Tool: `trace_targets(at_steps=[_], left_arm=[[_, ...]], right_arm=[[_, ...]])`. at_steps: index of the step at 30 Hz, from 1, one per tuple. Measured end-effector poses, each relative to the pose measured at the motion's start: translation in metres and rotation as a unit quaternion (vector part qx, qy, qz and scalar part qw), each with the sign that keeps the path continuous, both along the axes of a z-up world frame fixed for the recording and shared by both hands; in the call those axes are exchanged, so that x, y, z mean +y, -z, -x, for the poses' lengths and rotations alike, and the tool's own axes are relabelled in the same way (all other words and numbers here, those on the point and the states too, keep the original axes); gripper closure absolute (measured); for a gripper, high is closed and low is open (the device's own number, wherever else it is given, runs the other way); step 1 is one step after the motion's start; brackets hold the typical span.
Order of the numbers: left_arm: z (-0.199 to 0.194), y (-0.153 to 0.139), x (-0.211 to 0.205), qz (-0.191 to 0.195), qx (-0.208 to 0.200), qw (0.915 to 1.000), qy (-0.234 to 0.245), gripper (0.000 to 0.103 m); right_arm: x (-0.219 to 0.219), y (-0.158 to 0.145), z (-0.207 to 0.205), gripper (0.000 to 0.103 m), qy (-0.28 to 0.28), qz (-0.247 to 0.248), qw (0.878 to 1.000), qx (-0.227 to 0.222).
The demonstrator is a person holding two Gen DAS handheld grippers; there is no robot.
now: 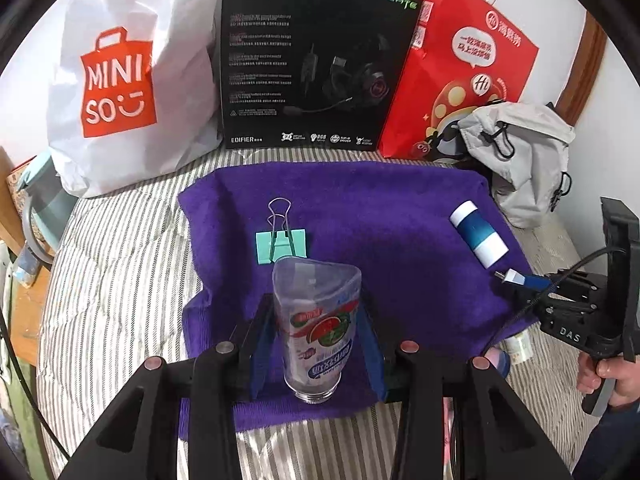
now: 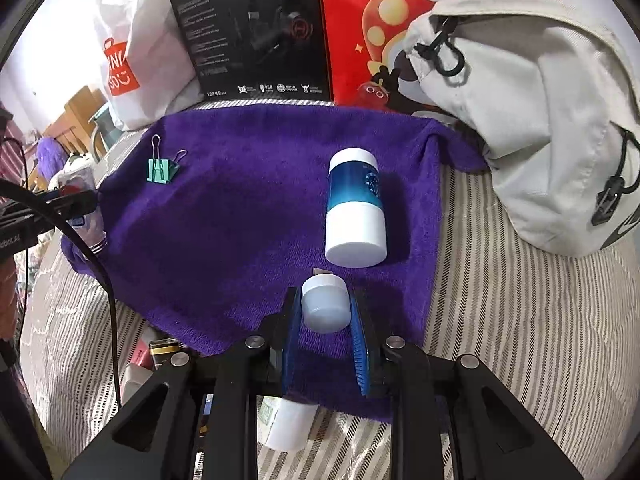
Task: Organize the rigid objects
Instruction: 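Carry the candy bottle in the left gripper while the right carries the jar onto the towel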
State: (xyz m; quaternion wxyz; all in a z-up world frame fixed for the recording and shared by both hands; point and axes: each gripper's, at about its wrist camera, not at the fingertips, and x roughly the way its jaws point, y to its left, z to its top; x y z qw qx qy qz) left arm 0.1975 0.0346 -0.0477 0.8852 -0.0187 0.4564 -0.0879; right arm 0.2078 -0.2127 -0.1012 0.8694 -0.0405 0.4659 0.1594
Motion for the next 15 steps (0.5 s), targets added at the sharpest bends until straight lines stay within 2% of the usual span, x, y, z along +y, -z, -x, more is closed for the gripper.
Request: trace_targets(at_steps=[5, 15], left_arm=[[-0.014, 0.012, -0.002, -0.007, 0.013, 0.9999, -0.002, 0.065], [-0.033, 0.021, -0.009, -0.017, 0.015, 0.9997, 0.003, 0.065]], right_arm=[[0.001, 0.002, -0.002, 0.079, -0.001, 0.006, 1.0, 0.001], [0.003, 0.005, -0.008, 0.079, 0.0, 0.013, 1.0, 0.0]])
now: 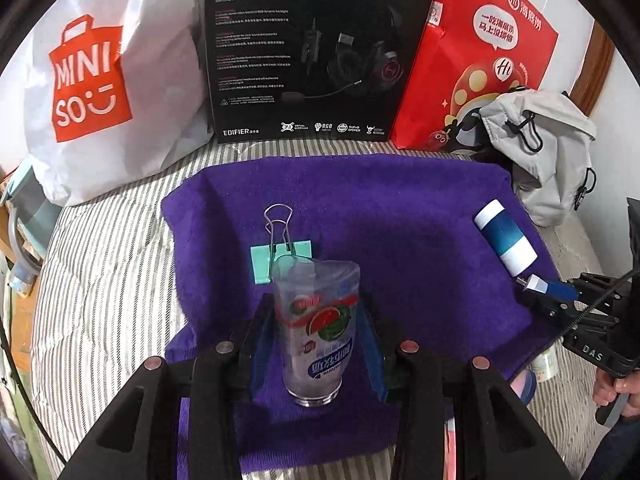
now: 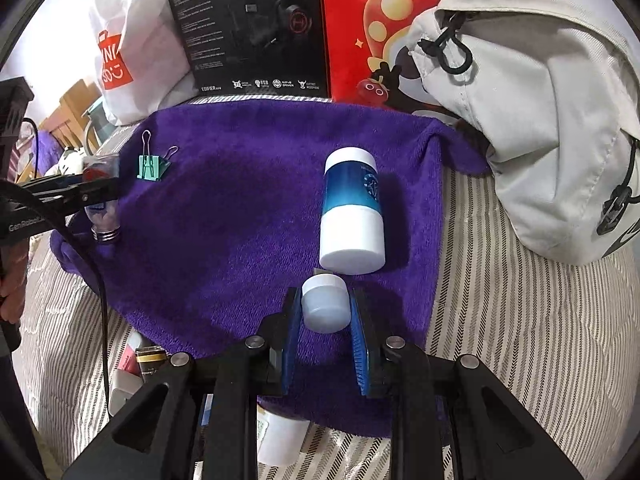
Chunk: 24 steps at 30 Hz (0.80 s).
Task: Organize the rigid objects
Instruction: 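Carry the candy bottle in the left gripper while the right carries the jar onto the towel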
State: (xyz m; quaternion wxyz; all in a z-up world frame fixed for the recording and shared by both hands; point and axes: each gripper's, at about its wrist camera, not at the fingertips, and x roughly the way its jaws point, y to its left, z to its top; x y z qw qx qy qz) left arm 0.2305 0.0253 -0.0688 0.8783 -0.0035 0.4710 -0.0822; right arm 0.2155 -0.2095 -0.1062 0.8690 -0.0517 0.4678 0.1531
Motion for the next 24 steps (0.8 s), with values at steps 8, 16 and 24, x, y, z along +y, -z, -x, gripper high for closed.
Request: trace_targets(at_steps=[8, 16, 24], left_arm=[[-0.008, 0.022, -0.013, -0.023, 0.024, 0.9994, 0.011, 0.065], [-0.001, 0.033, -0.01, -0.06, 0.03, 0.9977, 0.007, 0.065], [0.0, 0.038, -0.006, -0.059, 0.022, 0.998, 0.007, 0.064]], right_arm=[[0.001, 0.005, -0.003, 0.079, 0.005, 0.005, 1.0, 0.002], [0.007, 0.009, -0.004, 0.079, 0.0, 0.019, 1.0, -0.002], [0.008, 0.009, -0.005, 0.079, -0.008, 0.026, 1.0, -0.001]])
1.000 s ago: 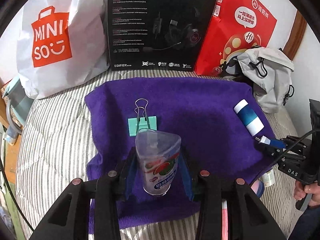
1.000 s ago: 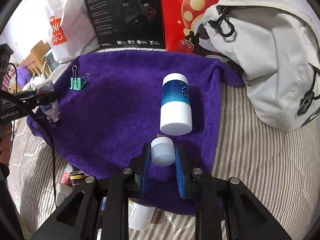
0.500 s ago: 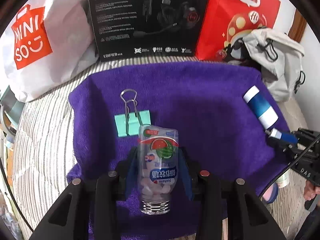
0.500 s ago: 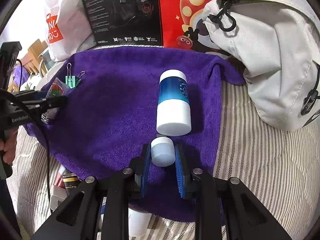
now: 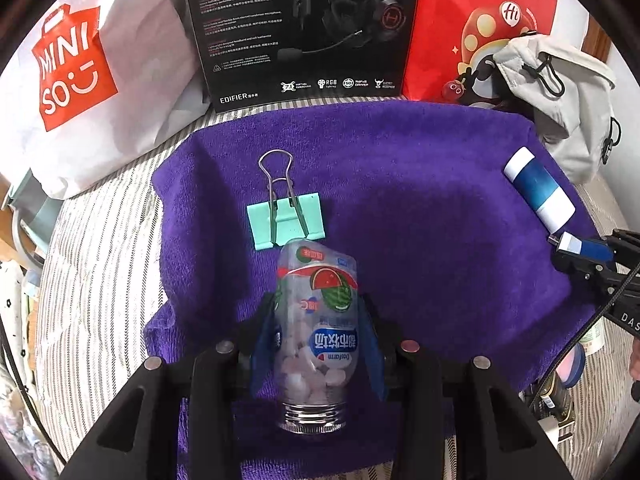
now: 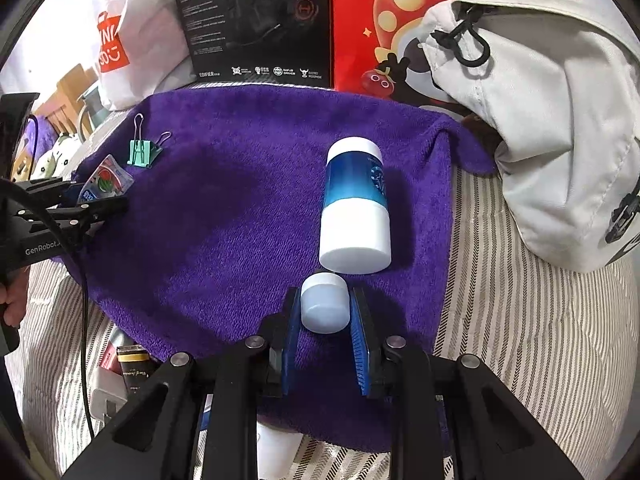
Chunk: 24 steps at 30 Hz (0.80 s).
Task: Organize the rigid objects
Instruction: 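Carry the candy bottle in the left gripper while the right carries the jar onto the towel, then open the left gripper beside the clip while the right releases the jar by the bottle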
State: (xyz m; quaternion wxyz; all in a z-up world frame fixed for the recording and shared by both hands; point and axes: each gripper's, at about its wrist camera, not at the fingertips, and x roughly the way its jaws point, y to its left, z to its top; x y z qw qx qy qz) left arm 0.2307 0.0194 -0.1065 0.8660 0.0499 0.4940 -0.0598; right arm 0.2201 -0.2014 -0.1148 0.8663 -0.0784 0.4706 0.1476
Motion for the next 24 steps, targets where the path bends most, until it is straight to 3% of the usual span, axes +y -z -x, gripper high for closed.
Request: trace_targets(at_steps=[4, 9, 17, 24], left_arm=[[0.004, 0.0, 0.002, 0.005, 0.003, 1.0, -0.002, 0.062], [0.014, 0.003, 0.006, 0.006, 0.005, 1.0, -0.005, 0.042], [0.025, -0.002, 0.01, 0.009, 0.011, 0.9998, -0.014, 0.042], [0.06, -0.029, 0.012, 0.008, -0.019, 0.9997, -0.016, 0.042]], right_arm=[[-0.001, 0.0, -0.001, 0.078, -0.011, -0.001, 1.0, 0.001], [0.001, 0.0, 0.002, 0.077, -0.029, 0.016, 0.999, 0.009], [-0.008, -0.013, 0.012, 0.074, -0.019, 0.024, 0.999, 0.013], [-0.022, -0.03, 0.041, 0.073, -0.005, 0.007, 1.0, -0.006]])
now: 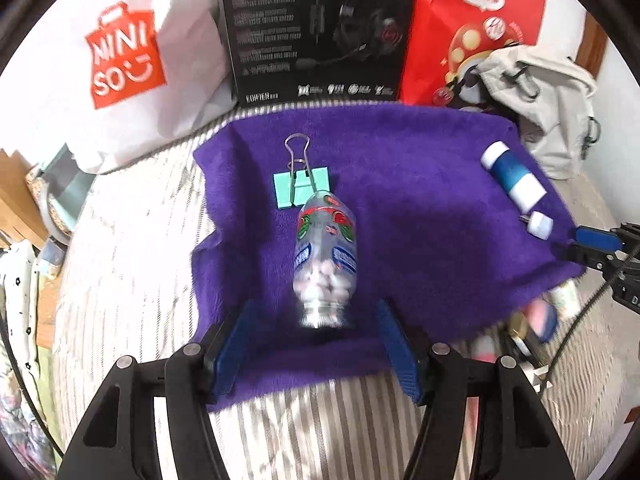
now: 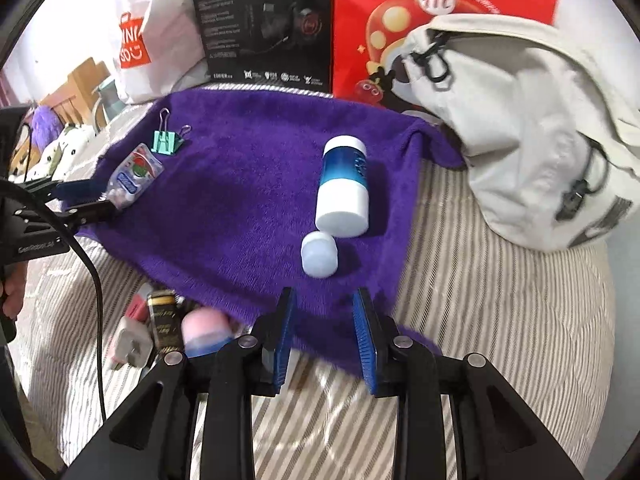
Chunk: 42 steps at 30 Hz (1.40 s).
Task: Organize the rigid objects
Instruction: 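Open the left gripper beside the clip while the right releases the jar by the bottle, then grasp the pink highlighter with the left gripper while the right grasps the white jar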
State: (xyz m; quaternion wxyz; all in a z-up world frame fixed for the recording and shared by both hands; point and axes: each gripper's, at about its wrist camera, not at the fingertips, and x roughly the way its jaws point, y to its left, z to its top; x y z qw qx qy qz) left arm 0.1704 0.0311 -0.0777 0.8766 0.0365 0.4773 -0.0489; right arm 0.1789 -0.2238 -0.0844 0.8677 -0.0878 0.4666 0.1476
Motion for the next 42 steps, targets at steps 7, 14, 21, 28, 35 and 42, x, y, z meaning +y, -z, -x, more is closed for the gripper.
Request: trace_targets(at_steps=[7, 14, 21, 28, 35, 42], left_arm=[[0.05, -0.017, -0.021, -0.005, -0.025, 0.9992, 0.032, 0.042], [0.086, 0.011, -0.055, -0.003, 0.004, 0.9979, 0.064, 0.042], [0.092, 0.031, -0.081, -0.014, 0.012, 0.9964, 0.083, 0.042], [0.086, 0.036, -0.064, -0.013, 0.012, 0.9981, 0.059, 0.046], [0.075, 0.034, -0.075, -0.001, 0.011, 0.9964, 0.084, 0.07], [0.07, 0.033, -0.078, 0.005, 0.007, 0.9956, 0.093, 0.081]], right_arm=[[-0.009, -0.009, 0.041, 0.073, 0.019, -0.023, 0.999, -0.015], [-0.021, -0.002, 0.082, 0.071, 0.043, -0.058, 0.997, -0.018], [-0.036, 0.006, 0.113, 0.071, 0.061, -0.071, 0.996, -0.016], [-0.043, 0.011, 0.125, 0.071, 0.07, -0.071, 0.995, -0.013], [-0.034, 0.014, 0.112, 0.071, 0.072, -0.08, 0.994, -0.011], [-0.013, 0.014, 0.084, 0.071, 0.067, -0.08, 0.994, -0.009]])
